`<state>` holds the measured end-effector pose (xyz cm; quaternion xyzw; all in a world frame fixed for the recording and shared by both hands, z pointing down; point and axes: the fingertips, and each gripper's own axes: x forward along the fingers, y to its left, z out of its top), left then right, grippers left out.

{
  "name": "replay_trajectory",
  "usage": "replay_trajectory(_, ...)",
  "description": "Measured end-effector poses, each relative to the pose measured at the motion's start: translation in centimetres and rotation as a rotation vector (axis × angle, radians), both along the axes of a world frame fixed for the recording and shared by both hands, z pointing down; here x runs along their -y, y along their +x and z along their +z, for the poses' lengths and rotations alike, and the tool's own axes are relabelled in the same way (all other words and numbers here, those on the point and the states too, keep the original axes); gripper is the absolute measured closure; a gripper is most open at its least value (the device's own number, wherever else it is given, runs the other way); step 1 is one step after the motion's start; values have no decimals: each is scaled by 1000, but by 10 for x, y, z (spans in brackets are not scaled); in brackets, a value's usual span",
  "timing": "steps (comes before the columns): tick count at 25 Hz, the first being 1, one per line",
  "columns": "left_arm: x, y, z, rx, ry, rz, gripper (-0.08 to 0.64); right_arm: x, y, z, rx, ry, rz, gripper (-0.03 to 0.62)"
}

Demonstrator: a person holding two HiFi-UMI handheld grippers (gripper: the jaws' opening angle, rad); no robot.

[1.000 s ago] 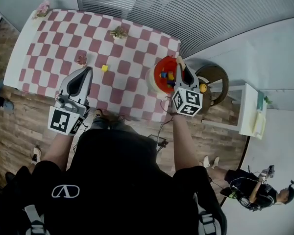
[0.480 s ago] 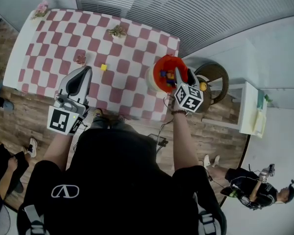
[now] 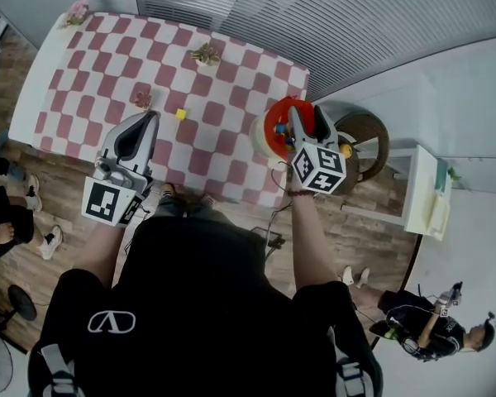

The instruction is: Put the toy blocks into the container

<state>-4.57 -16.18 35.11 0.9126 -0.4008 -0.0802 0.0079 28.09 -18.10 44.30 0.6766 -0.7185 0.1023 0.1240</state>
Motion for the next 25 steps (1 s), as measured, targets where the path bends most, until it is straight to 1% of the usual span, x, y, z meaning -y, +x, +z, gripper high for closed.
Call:
replay_trajectory(3, -1, -5, 5, 21, -5, 3, 555, 5, -44, -11, 12, 12, -107, 338)
replay_trajectory(8, -4, -16, 15, 48, -26, -6, 555, 8, -121, -1, 17, -26, -285, 338)
replay_trajectory(9, -4, -19, 15, 45, -28, -14, 555, 8, -135, 3, 18, -37, -315, 337)
replay_trajectory(11, -2, -24, 6, 15, -19, -45, 555, 6, -158, 11, 26, -54, -363, 337)
replay_trajectory(13, -1, -30, 0, -6, -11, -69, 555, 4, -177, 18, 28, -66, -400, 337)
replay_trajectory(17, -4, -43, 8, 10, -19, -83, 555, 3, -207, 32, 14, -101, -474, 338)
replay_trajectory(19, -2, -47, 3, 0, -14, -98, 555, 6, -218, 41, 3, -129, -513, 338)
replay_trajectory(21, -2, -51, 2, -6, -12, -107, 555, 11, -230, 52, -15, -168, -561, 337)
replay_trajectory(25, -4, -58, 5, -5, -15, -120, 555, 26, -252, 83, -82, -275, -672, 337)
